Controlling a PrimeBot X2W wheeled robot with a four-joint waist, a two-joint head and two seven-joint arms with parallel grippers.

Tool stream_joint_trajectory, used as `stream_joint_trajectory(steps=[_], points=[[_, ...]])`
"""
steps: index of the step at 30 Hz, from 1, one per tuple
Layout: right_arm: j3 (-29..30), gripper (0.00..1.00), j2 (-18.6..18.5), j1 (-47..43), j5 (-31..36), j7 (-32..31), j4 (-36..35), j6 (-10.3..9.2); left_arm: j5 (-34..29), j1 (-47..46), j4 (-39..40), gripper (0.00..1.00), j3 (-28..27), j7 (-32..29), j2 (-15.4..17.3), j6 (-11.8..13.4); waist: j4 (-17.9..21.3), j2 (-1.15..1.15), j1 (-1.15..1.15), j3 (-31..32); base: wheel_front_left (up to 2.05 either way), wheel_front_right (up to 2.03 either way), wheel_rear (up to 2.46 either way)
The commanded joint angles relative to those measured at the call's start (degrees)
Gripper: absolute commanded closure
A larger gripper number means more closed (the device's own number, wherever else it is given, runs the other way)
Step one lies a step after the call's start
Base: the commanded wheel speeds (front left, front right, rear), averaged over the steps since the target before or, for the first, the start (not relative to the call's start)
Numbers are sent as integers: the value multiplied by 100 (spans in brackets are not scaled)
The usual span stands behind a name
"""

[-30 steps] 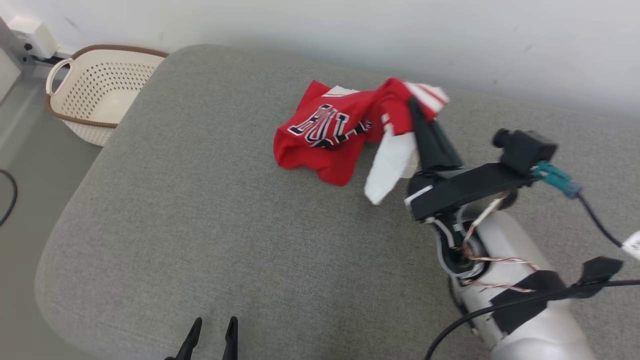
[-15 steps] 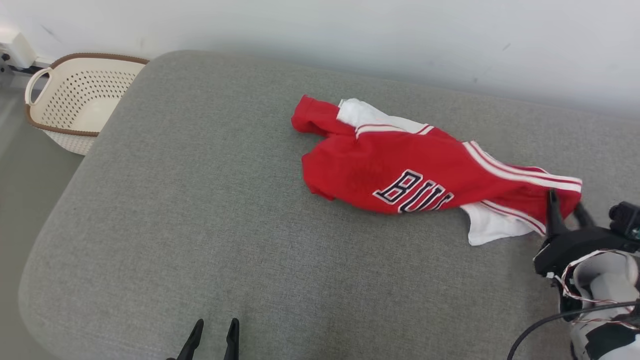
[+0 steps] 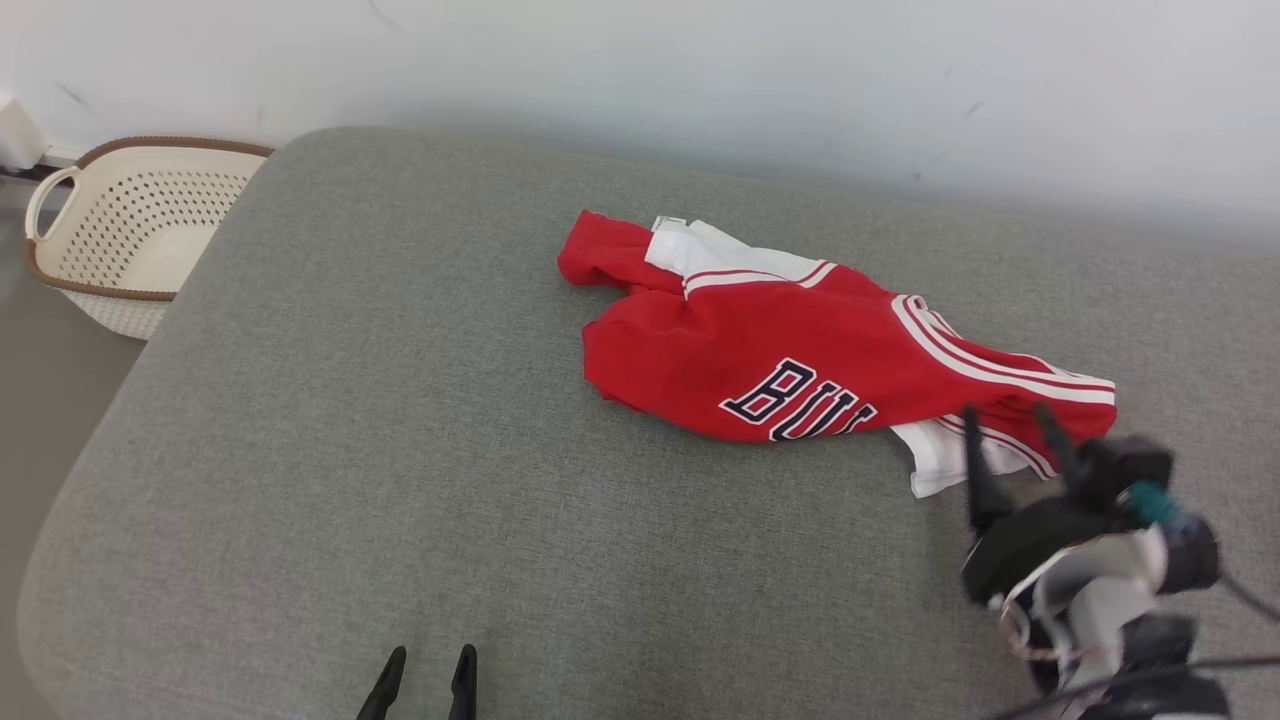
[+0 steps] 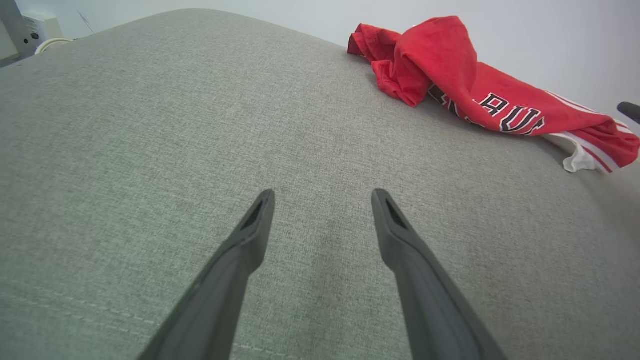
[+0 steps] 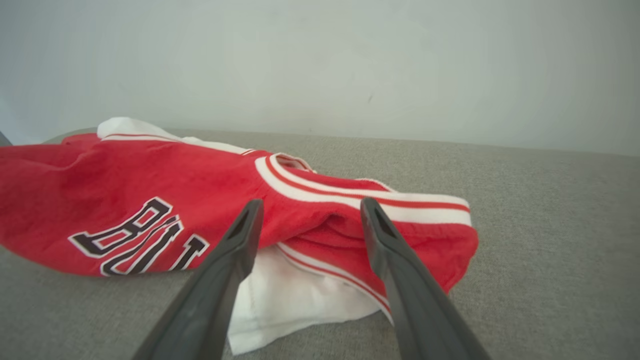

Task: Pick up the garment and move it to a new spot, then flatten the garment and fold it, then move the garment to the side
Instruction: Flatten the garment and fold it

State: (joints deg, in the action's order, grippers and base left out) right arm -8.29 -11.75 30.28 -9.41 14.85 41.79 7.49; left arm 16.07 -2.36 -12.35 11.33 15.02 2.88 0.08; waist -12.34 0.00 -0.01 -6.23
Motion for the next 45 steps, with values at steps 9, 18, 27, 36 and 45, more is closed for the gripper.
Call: stream_joint_trajectory(steps=[9, 18, 27, 36, 45], points=[[-795, 0, -34, -621, 157, -273, -627, 0, 57, -46, 28, 0, 67, 22, 4, -31, -5, 0, 1, -130, 0, 0, 0], [-598, 0, -63, -323, 766, -781, -359, 0, 107, -123, 38, 0, 63, 22, 4, -17, -237, 0, 1, -350, 0, 0, 0], [-359, 100, 24, -156, 1110, -959, 83, 0, 116, -238, 105, 0, 82, 22, 4, 7, -338, 0, 1, -473, 0, 0, 0], [-385, 100, -159, -402, 961, -450, 4, -1, 41, -162, 145, 0, -21, 22, 4, -4, -36, 0, 1, -318, 0, 0, 0], [-1222, 100, -763, -1079, 417, -155, -1025, -1, -19, -31, 131, 0, -110, 22, 4, -30, 416, 0, 1, -78, 0, 0, 0]])
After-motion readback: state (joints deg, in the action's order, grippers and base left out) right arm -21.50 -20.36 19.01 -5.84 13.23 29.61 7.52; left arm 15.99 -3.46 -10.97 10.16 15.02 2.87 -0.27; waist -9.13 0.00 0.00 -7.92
